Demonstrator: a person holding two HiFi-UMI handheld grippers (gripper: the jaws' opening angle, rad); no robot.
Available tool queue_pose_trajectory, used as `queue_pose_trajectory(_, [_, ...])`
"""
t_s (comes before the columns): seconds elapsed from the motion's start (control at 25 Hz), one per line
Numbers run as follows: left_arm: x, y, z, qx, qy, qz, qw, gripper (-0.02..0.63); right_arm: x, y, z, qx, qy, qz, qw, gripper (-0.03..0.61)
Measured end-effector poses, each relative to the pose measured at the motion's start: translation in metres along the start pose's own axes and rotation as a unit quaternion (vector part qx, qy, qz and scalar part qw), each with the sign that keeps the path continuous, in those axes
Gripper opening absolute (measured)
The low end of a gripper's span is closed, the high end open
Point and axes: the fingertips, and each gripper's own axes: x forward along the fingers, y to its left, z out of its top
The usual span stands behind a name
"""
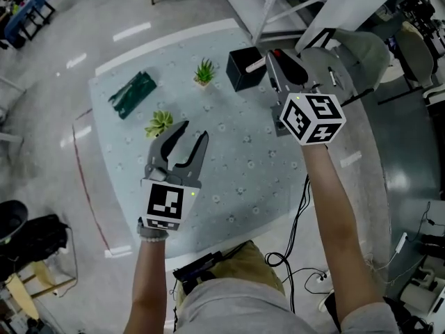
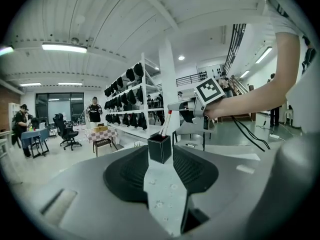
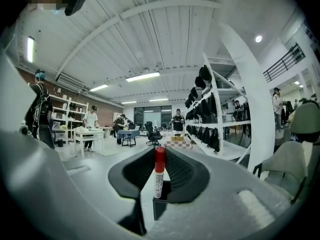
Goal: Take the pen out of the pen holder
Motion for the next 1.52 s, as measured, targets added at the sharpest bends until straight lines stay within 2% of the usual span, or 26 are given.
queue_pose_trajectory(0.2, [-0.024, -0.007, 0.010, 0.012, -0.014, -0.004, 0.9998, 0.149, -0.040, 0.023, 0.011, -0.024, -0.009, -0.013, 1.000, 0.061])
queue_pose_trajectory(0.56, [-0.070, -0.022, 0.025, 0.020, -0.035, -0.010, 0.9991, 0.125, -0.122, 0.071, 0.015, -0.020, -0.011, -0.033, 0.999, 0.061])
queue_pose_trajectory(1.12, [-0.134, -0.050, 0.040, 0.026, -0.072, -0.016, 0.9969, 0.021, -0.220, 0.135, 0.009, -0.032, -0.012, -0.054, 0.998, 0.061])
queue_pose_trajectory(1.28, [-0.146, -0.053, 0.038, 0.020, -0.072, -0.014, 0.9971, 0.000, -0.240, 0.153, 0.004, -0.039, -0.007, -0.052, 0.998, 0.061])
queue_pose_trajectory(1.52, [-0.162, -0.057, 0.027, 0.018, -0.056, -0.015, 0.9981, 0.000, -0.265, 0.172, -0.004, -0.034, 0.002, -0.052, 0.998, 0.061])
